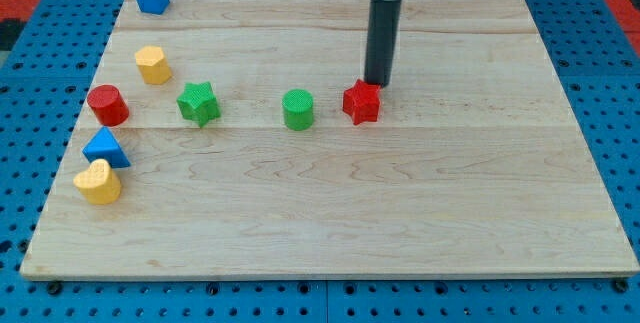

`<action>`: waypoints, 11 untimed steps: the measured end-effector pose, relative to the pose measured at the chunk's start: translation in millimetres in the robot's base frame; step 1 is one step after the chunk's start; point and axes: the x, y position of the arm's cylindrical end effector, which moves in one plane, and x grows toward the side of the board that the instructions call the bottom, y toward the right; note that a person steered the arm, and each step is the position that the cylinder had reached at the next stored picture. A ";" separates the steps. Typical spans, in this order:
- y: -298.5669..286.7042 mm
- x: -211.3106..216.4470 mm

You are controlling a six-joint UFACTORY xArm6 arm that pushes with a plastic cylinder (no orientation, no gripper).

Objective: Point your arm at the blue triangle

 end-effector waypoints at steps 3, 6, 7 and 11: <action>-10.5 -16.2; -227.2 -100.1; -295.3 -125.2; -349.4 -68.9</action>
